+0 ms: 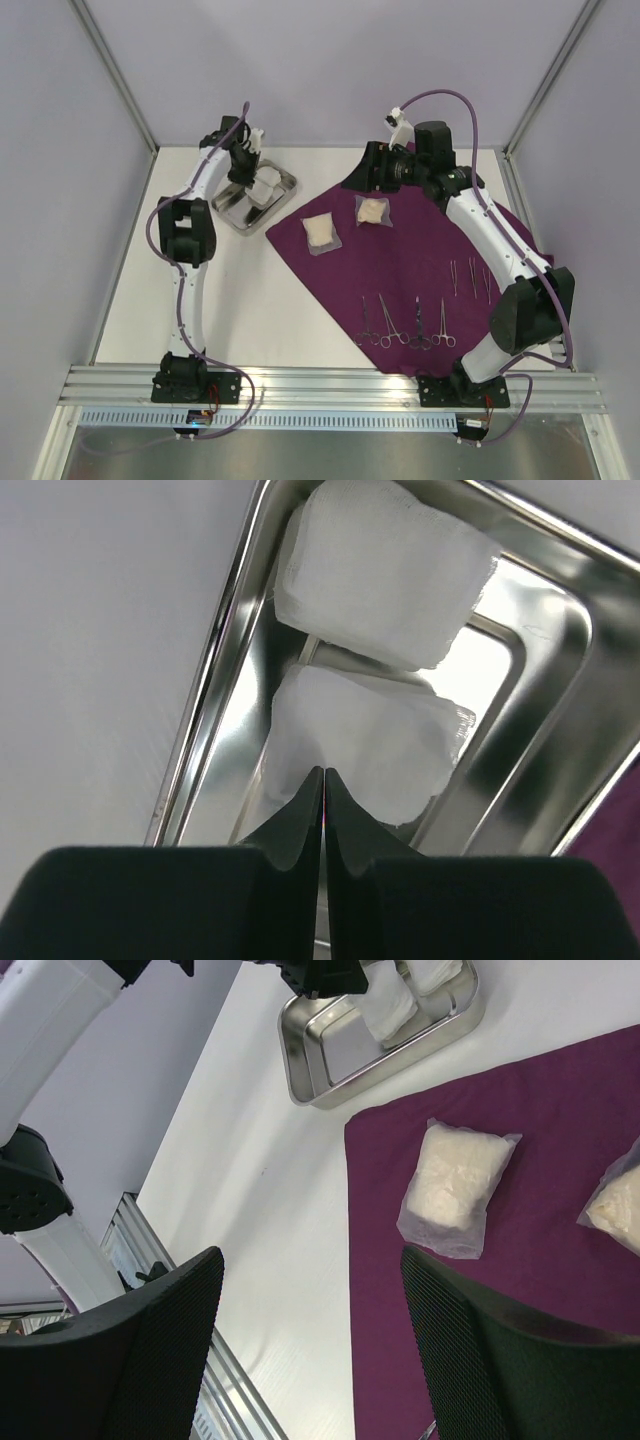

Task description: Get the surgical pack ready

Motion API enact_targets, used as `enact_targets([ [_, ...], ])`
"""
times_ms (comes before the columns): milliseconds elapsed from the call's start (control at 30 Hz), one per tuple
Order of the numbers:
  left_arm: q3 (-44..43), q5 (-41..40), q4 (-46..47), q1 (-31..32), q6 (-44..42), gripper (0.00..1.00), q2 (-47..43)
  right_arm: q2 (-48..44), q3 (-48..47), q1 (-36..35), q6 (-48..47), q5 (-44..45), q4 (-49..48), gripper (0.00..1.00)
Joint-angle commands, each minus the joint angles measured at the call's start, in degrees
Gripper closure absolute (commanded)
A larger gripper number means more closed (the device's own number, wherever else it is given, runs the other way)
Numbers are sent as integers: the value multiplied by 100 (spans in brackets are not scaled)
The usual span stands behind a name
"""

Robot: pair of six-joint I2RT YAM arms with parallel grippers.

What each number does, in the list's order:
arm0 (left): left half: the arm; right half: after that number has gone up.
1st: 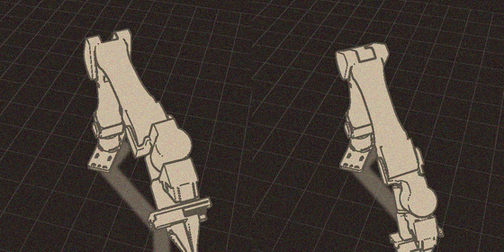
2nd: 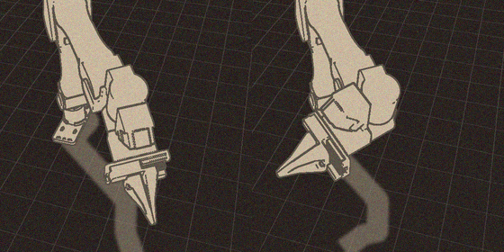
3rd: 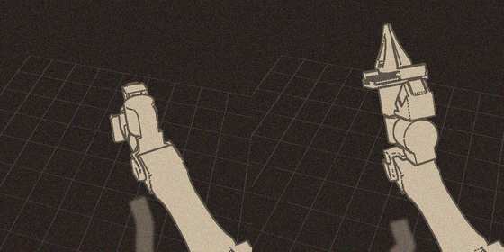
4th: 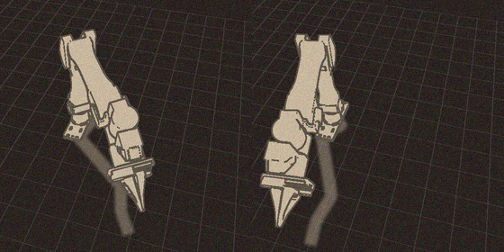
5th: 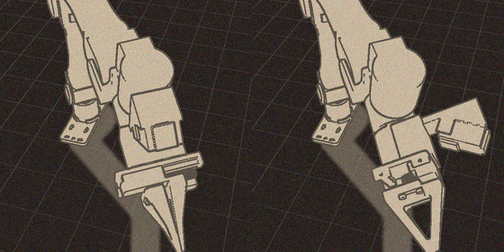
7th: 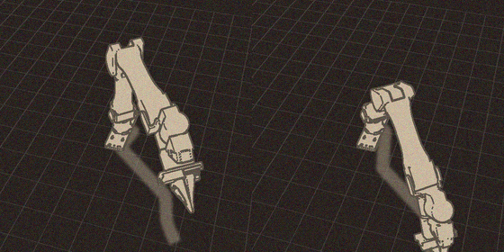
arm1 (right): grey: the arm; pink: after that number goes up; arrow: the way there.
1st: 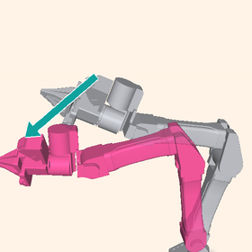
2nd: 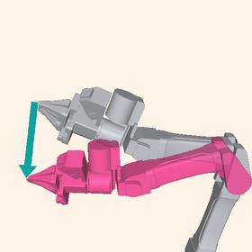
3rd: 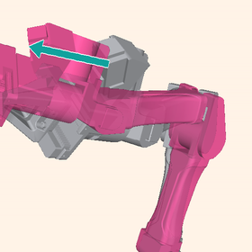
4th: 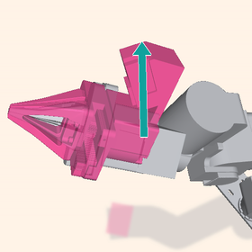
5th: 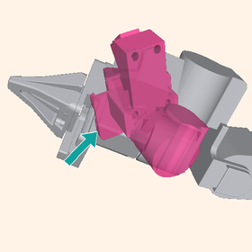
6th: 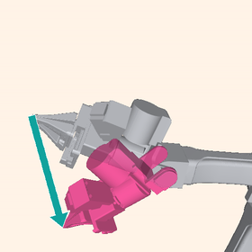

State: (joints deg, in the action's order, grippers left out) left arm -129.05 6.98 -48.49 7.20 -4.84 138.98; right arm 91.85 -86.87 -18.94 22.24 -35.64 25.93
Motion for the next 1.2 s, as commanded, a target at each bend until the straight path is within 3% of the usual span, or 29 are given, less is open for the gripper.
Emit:
enact_targets([
  [0, -128, 154, -73, 18, -192, 91, 199, -89, 21, -5, -27, -31, -62, 26],
  [167, -129, 348, -3, 18, -184, 91, 332, -89, 30, -13, -35, -5, -44, 26],
  [733, -137, -672, 700, 18, -711, 89, 349, -10, -58, -13, -115, 13, 70, 25],
  [1033, 21, -75, 876, 18, -843, 86, 60, -62, -67, -13, -150, 57, 140, 25],
  [1167, 29, 66, 868, 18, -808, 84, -213, -62, -137, -13, -124, 765, 350, 26],
])
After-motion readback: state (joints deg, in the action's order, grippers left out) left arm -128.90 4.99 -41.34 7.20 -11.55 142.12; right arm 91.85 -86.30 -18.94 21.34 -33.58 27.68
